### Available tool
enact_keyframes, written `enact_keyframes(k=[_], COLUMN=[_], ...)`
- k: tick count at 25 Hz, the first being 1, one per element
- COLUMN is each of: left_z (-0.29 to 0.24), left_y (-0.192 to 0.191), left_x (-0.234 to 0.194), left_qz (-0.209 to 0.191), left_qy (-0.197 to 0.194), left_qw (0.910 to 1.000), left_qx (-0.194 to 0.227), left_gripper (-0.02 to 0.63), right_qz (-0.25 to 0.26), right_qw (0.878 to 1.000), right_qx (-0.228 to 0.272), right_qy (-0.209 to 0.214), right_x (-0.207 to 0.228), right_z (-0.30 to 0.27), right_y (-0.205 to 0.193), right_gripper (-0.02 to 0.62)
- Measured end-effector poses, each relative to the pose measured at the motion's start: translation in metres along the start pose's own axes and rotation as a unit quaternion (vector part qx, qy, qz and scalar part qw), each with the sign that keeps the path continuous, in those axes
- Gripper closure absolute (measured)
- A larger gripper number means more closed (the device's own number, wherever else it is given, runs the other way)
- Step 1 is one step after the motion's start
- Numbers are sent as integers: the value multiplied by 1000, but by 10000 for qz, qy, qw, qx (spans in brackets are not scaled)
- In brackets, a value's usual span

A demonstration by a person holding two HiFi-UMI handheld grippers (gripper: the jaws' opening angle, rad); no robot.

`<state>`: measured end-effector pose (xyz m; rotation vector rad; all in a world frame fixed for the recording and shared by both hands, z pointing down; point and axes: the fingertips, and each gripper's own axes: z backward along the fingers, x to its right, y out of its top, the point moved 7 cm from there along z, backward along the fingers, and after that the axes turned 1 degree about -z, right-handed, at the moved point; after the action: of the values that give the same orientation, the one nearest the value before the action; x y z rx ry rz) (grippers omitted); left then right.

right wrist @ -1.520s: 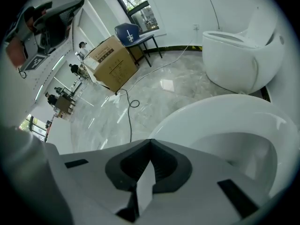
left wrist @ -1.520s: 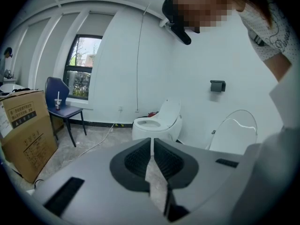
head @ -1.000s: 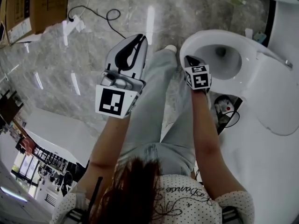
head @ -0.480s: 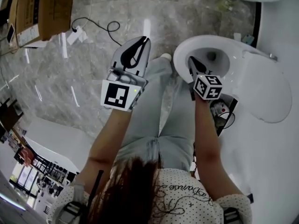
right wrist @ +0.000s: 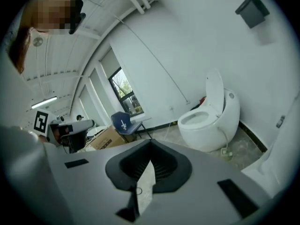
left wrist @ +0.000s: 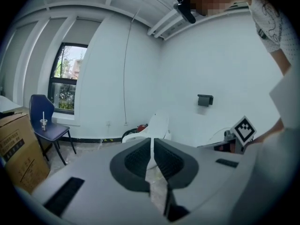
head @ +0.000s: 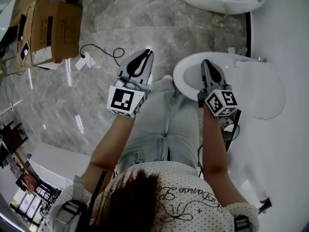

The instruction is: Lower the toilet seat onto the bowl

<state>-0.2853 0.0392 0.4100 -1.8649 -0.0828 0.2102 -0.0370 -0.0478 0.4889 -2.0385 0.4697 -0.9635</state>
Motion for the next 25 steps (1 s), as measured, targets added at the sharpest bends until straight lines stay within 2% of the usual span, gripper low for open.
enact_keyframes(k=[5, 12, 17, 25], left_z=[-8, -10, -1, 12], left_y=[43, 86, 113, 160], left_x=[9, 23, 32, 43], left_qz=[-108, -221, -319, -572], left_qy=[-195, -360, -368, -485], left_qw=[9996, 9982, 9970, 9933], left_qx=[173, 415, 602, 876], left_gripper=[583, 583, 582, 582], right_qz=[89, 407, 192, 1022], right_qw=[9968, 9879, 9807, 9622], right_qx=[794, 1491, 1948, 2505], right_qy=[-19, -102, -17, -303], right_x=[-17, -38, -48, -81], right_z=[30, 67, 94, 138], right_y=[63, 123, 165, 216], right_gripper=[584, 584, 584, 584])
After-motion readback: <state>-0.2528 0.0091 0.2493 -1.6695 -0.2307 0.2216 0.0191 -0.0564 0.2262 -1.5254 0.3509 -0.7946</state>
